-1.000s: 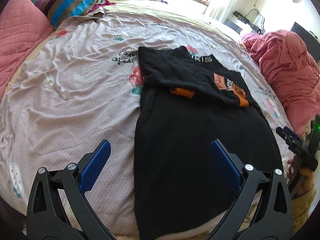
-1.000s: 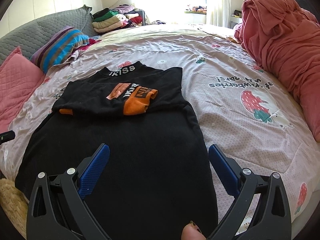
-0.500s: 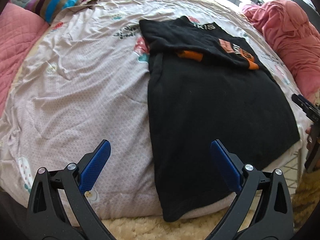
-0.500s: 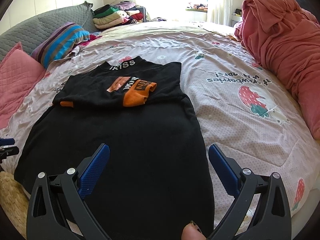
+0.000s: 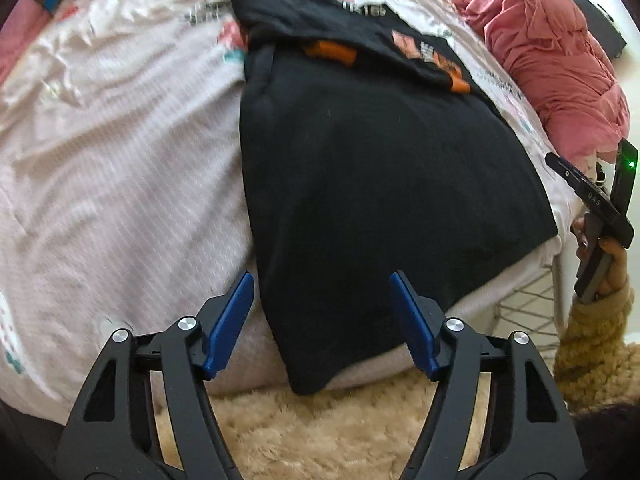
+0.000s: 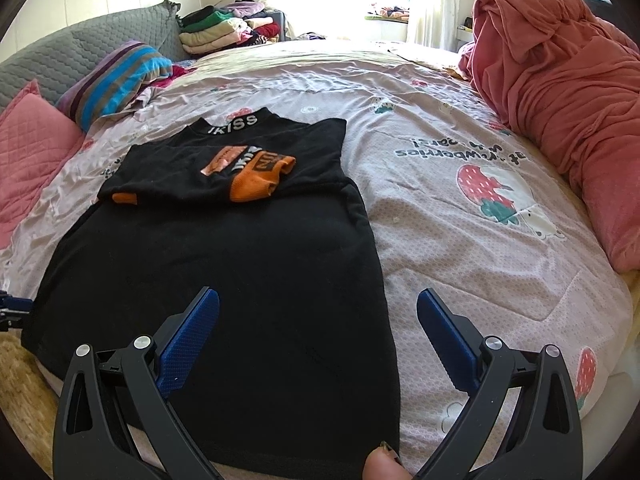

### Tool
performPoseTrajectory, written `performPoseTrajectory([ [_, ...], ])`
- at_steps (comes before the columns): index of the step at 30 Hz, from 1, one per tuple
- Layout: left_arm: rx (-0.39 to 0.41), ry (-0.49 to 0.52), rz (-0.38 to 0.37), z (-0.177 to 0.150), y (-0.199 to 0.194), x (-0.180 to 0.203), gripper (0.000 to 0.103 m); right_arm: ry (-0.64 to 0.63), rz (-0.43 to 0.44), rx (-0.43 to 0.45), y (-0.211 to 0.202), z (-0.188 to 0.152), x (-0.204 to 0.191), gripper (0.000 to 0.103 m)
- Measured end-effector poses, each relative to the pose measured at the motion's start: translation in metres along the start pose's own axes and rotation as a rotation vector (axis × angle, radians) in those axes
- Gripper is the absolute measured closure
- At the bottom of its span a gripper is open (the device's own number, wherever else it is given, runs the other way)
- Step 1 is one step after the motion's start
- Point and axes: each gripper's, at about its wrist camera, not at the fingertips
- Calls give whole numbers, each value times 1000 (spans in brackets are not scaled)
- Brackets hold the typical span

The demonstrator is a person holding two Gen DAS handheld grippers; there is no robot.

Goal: Fold small clothes
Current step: 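Grasp one hem corner with the left tool while the right tool grasps the other, then lift the hem with both tools and fold it toward the collar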

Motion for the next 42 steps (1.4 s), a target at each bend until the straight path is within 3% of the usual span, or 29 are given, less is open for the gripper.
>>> performPoseTrajectory([
  [3, -50, 8, -10, -4, 8, 2, 47, -9, 14, -25, 0, -6, 2, 4],
  [9, -105, 22, -26, -5, 20, 9, 47, -12, 72, -102, -2, -25, 5, 4],
  [20, -125, 38, -14, 0, 29, 18, 43, 31, 174, -233, -4, -52, 29, 5],
  [21, -126, 31, -17, 0, 30, 17, 43, 48, 191, -249, -2, -55, 33, 7],
  [22, -126, 26, -21, 1, 30, 16, 43, 60, 203, -256, -1, -57, 34, 19],
  [26, -131, 10, -30, 2, 31, 14, 43, 96, 214, -273, 2, -64, 45, 46],
  [28, -131, 7, -31, 2, 31, 13, 43, 93, 240, -267, -3, -63, 46, 81],
  [29, -131, 6, -30, 2, 31, 13, 43, 92, 260, -262, -7, -62, 46, 89],
  [31, -132, 5, -31, 2, 30, 12, 43, 64, 273, -235, -15, -55, 43, 95],
  [35, -126, -9, -33, 2, 28, 7, 45, 89, 333, -117, -35, -34, 44, 96],
  [39, -112, -43, -31, 3, 25, -3, 67, 124, 353, -19, -47, -11, 47, 96],
  [42, -105, -52, -39, 3, 23, -4, 77, 142, 349, 20, -49, 1, 49, 96],
])
Point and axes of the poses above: each gripper's, at about its wrist camera, not at the fingertips, and y roughly the way its jaws point, x to its right, z to its top, and after that the axes turned 7 degrees about x, right-handed
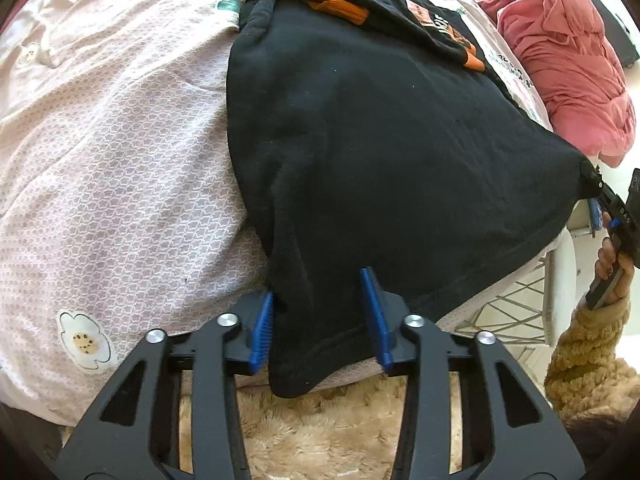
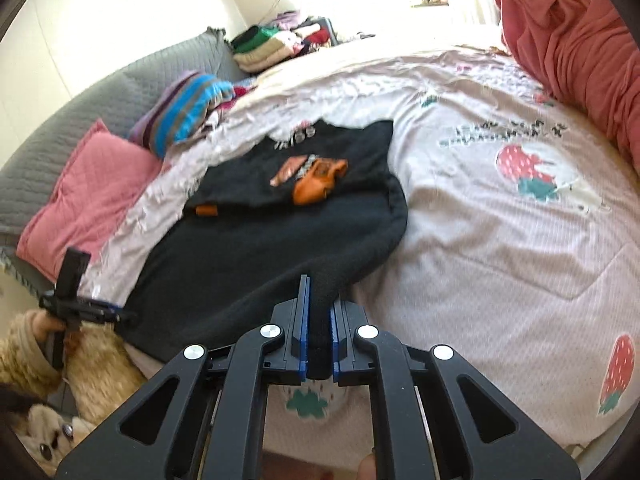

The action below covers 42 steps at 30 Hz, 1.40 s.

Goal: Fold small clothes
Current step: 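Lift the hem with both tools and fold it toward the collar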

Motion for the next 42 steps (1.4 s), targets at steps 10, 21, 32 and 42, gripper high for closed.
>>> performPoseTrajectory([
  [10, 76, -7, -85, 3, -16, 1, 99, 70, -1, 96, -3, 15, 8, 96],
  [21, 321, 19, -77, 44, -69, 13, 99, 54, -27, 170, -8, 32, 6, 96],
  [32, 466, 46, 54, 76, -86, 21, 99, 7, -72, 248, -4, 58, -1, 96],
  [42, 541, 41, 105, 96, -90, 25, 99, -15, -108, 287, 11, 79, -2, 96],
])
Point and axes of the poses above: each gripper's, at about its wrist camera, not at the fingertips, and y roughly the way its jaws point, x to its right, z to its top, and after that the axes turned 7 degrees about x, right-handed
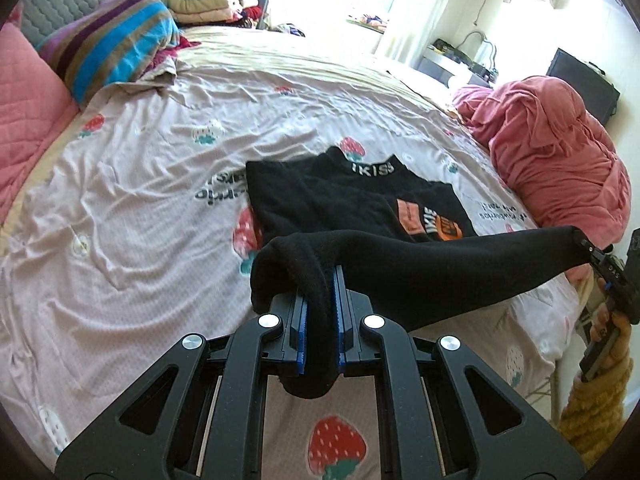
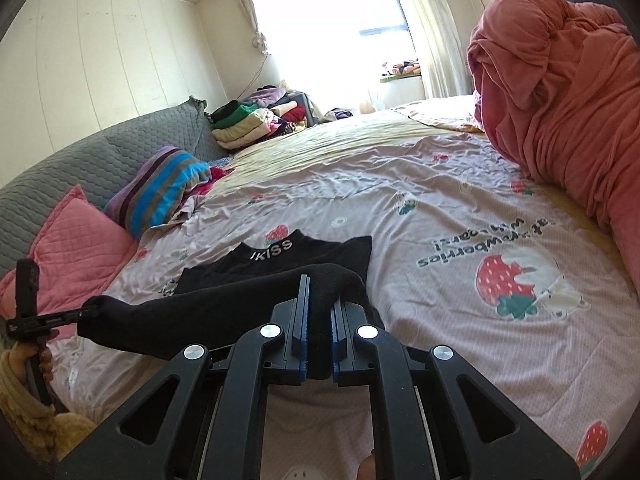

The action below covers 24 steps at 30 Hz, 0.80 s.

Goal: Fold small clothes
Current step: 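Lift the hem with both tools and fold it toward the collar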

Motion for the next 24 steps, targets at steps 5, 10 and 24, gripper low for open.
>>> performPoseTrajectory([
  [5, 31, 15, 35, 11, 8, 5, 99, -22, -21, 16, 15, 10, -1, 96],
  [10, 45, -5, 37, 20, 16, 2, 99, -33, -34, 20, 30, 16, 0, 96],
  [24, 61, -90, 59, 52, 53, -11, 99, -44, -42, 19, 84, 37, 7, 96],
])
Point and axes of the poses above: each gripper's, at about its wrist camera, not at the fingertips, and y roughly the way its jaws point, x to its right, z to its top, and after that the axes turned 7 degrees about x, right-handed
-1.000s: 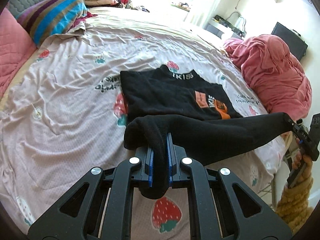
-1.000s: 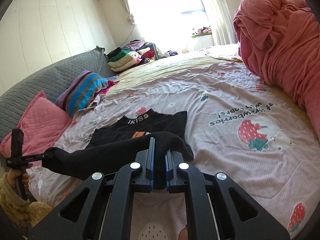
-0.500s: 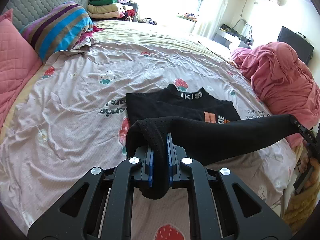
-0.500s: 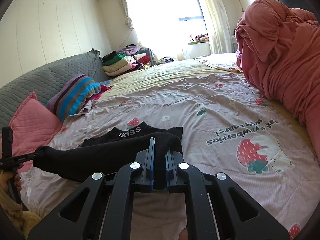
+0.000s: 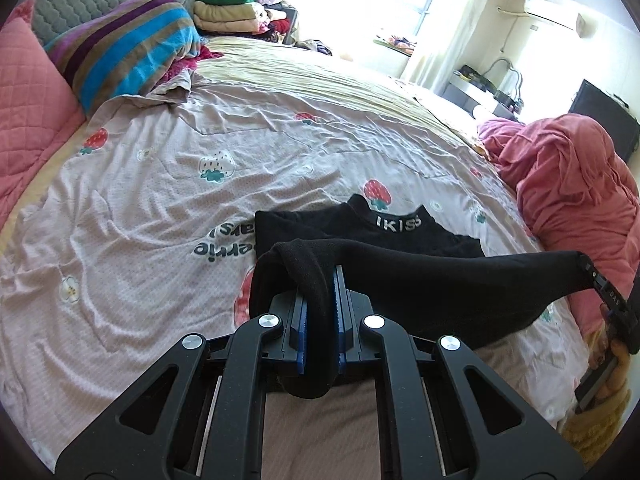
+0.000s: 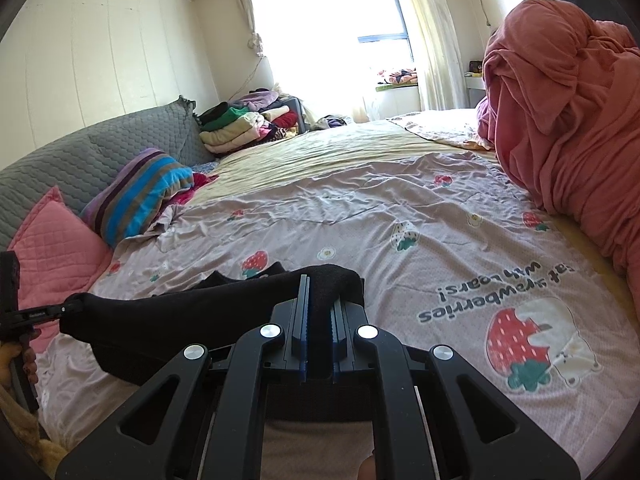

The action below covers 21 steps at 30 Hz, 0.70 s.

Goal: Fold small clothes
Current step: 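Lift the hem with both tools and fold it toward the collar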

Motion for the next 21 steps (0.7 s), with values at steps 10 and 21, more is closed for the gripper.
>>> performPoseTrajectory([
  [10, -10, -46, 38, 8, 39, -10, 98, -28, -12, -28, 49, 0, 7, 96],
  [21, -22, -19, 99, -5, 78, -15, 97, -1, -54, -100, 87, -18, 16, 96],
])
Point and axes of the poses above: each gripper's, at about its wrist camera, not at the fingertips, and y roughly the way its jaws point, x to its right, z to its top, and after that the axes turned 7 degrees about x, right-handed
